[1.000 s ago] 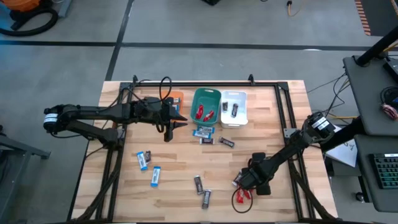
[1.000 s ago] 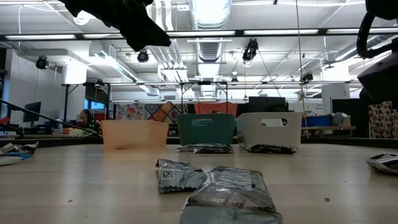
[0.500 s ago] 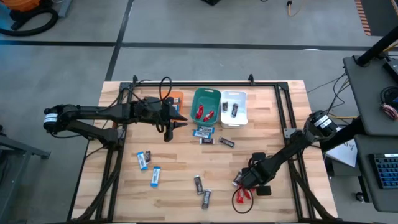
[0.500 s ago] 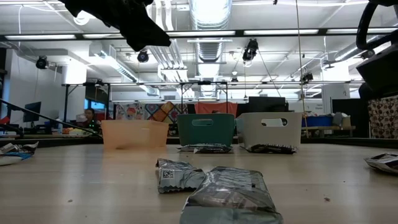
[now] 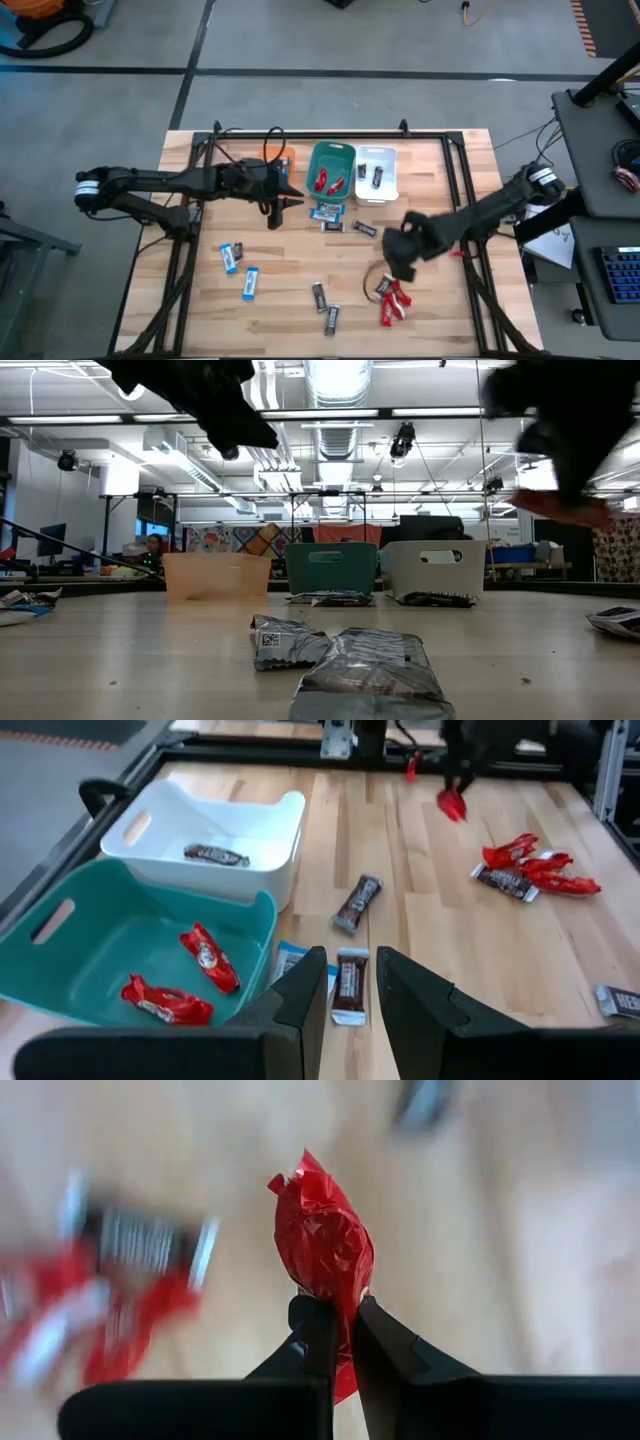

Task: Organize candy in baskets
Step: Put the red chocolate into the green bin

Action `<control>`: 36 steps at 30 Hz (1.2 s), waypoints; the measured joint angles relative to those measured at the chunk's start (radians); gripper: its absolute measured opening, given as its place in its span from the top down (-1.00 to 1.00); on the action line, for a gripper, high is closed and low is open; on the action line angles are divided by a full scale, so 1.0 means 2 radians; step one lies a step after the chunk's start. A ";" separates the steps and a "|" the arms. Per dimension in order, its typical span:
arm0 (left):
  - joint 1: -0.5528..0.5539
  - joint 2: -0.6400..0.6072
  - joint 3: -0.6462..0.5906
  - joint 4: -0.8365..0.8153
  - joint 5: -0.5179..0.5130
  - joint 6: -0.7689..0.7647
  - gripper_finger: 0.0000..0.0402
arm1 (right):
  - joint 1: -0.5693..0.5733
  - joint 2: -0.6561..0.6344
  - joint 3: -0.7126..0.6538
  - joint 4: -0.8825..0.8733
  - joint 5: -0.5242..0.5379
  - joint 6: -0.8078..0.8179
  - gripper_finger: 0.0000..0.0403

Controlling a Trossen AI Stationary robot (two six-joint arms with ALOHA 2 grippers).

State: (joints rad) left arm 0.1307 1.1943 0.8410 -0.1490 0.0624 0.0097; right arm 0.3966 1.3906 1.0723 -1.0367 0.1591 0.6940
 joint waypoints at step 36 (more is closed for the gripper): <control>-0.154 -0.002 0.000 -0.301 0.001 -0.224 0.63 | -0.283 0.093 -0.004 0.510 0.066 -0.341 0.91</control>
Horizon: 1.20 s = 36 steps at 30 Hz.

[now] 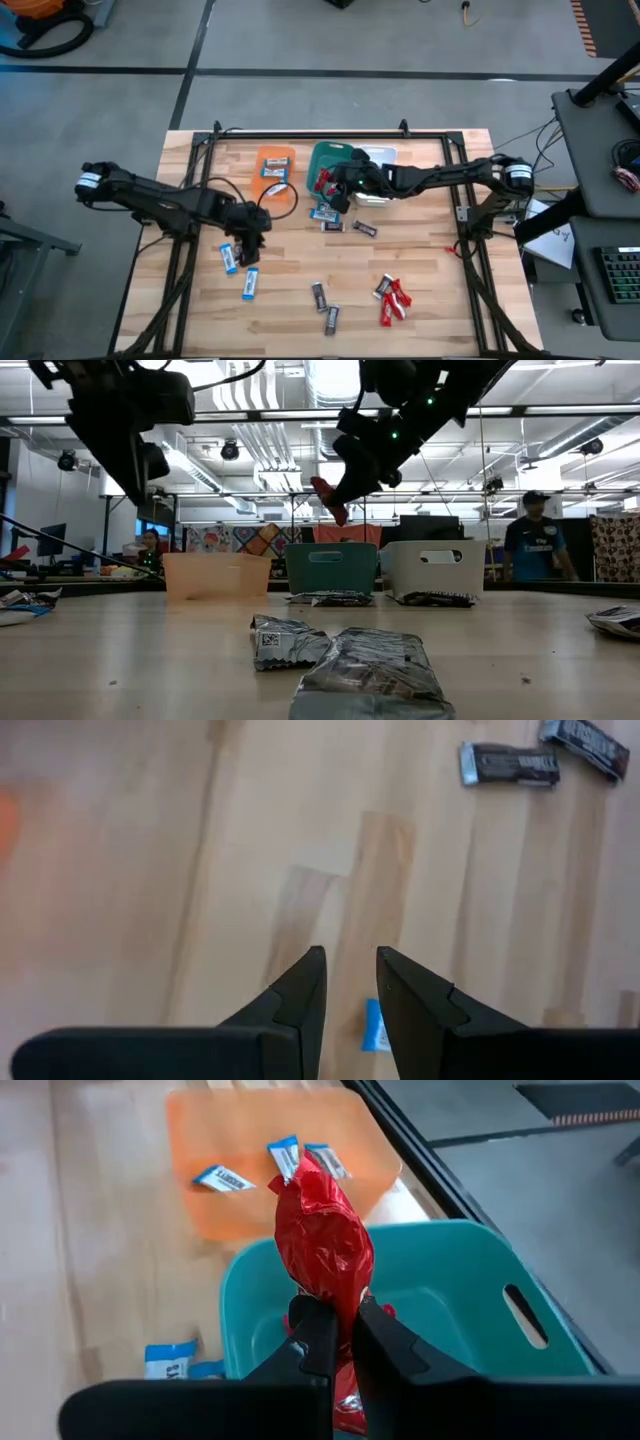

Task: Organize candy in baskets
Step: Put the red chocolate into the green bin, then put the brown chocolate into the white bin

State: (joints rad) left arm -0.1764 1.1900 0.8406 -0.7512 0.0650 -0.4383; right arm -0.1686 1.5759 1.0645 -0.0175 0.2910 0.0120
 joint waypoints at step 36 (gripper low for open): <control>-0.033 0.000 0.000 0.039 -0.081 -0.006 0.63 | 0.010 0.005 0.124 -0.263 -0.073 0.053 0.30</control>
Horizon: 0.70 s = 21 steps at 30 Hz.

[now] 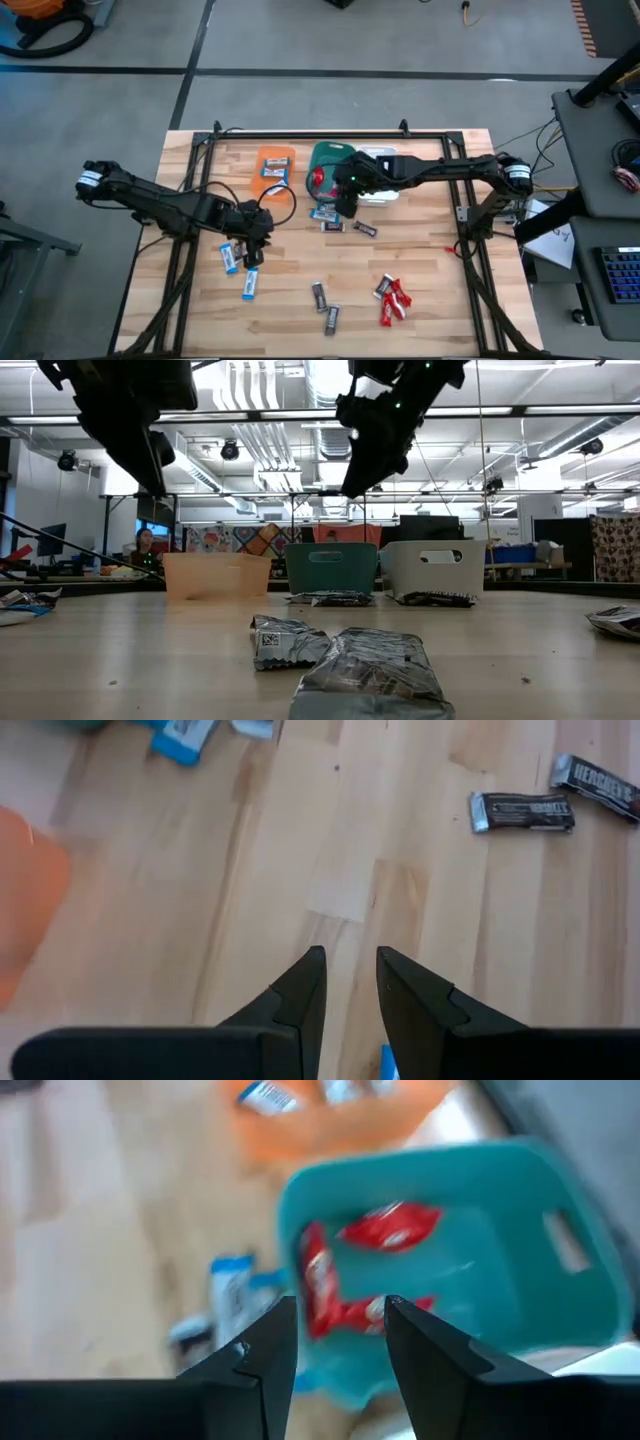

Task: Organize candy in baskets
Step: Put the brown chocolate into the white bin

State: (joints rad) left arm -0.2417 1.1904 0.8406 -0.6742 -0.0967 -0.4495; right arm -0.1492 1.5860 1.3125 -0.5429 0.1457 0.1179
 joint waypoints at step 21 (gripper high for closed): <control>0.000 0.001 0.000 0.083 -0.027 0.137 0.63 | 0.126 -0.071 -0.116 0.039 -0.073 0.057 0.36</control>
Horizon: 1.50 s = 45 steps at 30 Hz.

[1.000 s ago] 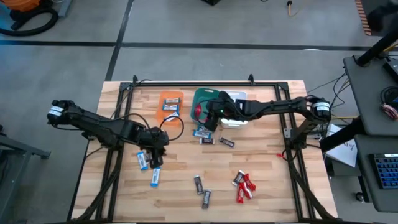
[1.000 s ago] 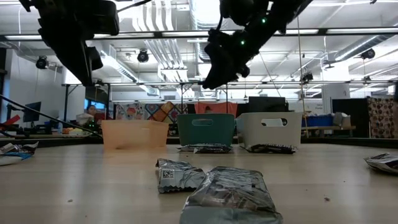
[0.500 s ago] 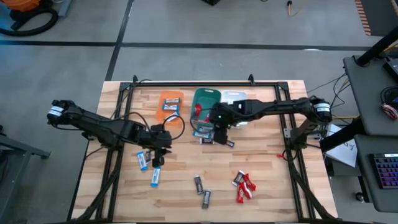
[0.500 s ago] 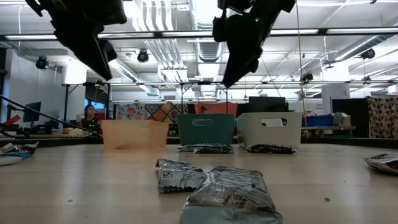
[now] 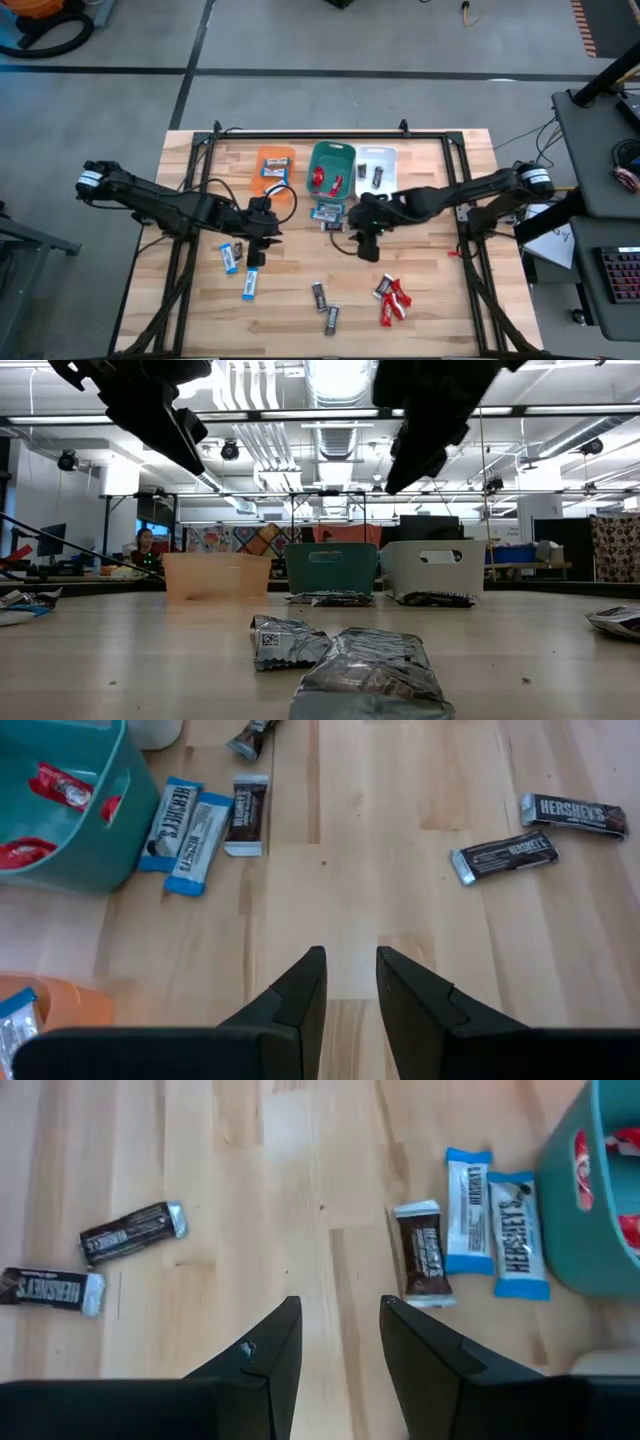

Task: Organize candy in baskets
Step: Put the brown chocolate into the white bin

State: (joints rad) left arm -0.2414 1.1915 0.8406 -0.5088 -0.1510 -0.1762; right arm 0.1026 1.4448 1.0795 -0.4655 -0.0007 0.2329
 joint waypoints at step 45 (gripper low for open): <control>0.001 0.000 0.000 0.087 -0.052 0.107 0.63 | 0.109 -0.077 -0.337 0.294 0.251 0.062 0.39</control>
State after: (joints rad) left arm -0.2386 1.1919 0.8406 -0.3342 -0.2558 0.0376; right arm 0.3210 1.2902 0.4046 0.1234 0.5011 0.3573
